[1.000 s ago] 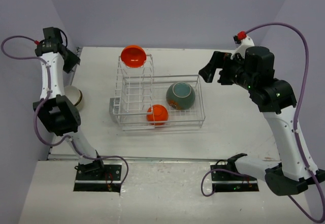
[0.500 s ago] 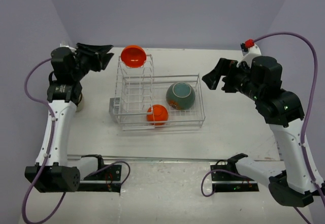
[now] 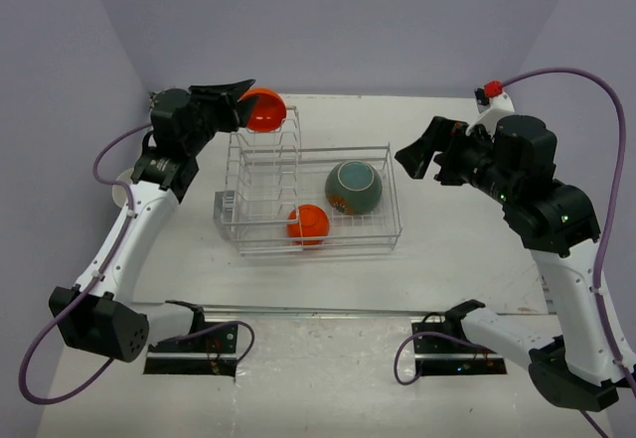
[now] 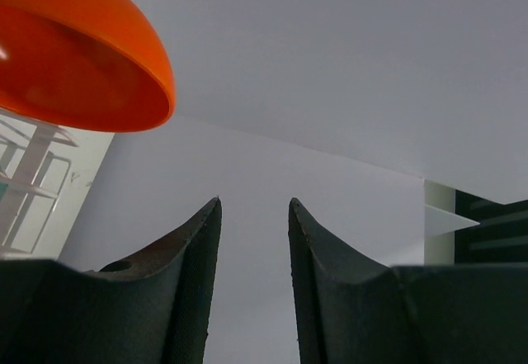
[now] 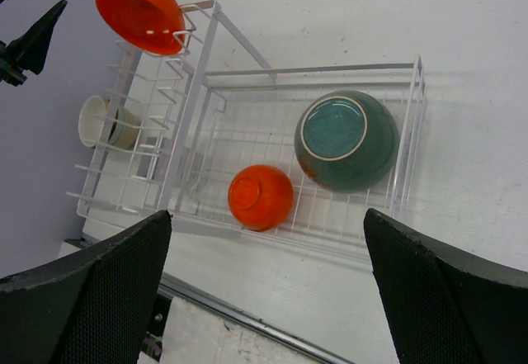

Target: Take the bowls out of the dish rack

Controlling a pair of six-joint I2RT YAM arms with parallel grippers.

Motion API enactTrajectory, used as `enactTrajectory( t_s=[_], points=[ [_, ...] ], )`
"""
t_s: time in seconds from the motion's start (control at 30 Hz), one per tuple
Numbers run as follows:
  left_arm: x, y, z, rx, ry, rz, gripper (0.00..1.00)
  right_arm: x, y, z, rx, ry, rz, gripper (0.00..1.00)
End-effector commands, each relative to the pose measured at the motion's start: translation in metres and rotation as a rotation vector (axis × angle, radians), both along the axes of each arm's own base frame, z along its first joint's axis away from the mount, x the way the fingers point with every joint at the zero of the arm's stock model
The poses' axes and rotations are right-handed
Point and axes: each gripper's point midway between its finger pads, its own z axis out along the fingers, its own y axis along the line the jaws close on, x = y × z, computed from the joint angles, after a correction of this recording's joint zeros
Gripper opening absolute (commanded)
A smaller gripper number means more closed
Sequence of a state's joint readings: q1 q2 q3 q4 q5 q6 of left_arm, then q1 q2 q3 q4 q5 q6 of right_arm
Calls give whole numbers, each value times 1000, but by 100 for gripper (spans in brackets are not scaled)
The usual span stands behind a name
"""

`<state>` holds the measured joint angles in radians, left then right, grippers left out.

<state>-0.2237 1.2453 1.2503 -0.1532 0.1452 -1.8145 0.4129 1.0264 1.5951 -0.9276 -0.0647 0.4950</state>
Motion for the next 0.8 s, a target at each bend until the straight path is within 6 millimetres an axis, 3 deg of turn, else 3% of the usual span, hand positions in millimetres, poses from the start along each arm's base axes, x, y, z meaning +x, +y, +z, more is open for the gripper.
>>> enactTrajectory(
  t_s=[0.0,0.1,0.13,0.17,0.23,0.47,0.77],
  points=[
    [10,9,18,-15,-24,76,39,0,-3,9,17,-28,-27,99],
    [17,9,3,78,51,73,38,1,-3,9,18,-28,-33,99],
    [18,8,15,91,37,70,38,1,-4,9,18,-29,-34,99],
    [25,7,7,127,59,65,38,1,-4,8,16,-27,-34,99],
    [27,8,18,157,61,68,37,0,-5,8,17,-28,-39,99],
    [44,4,20,274,103,36,34,-1,-13,3,-13,-37,-65,99],
    [22,2,10,309,135,-20,32,2,-11,-5,-17,-31,-59,99]
  ],
)
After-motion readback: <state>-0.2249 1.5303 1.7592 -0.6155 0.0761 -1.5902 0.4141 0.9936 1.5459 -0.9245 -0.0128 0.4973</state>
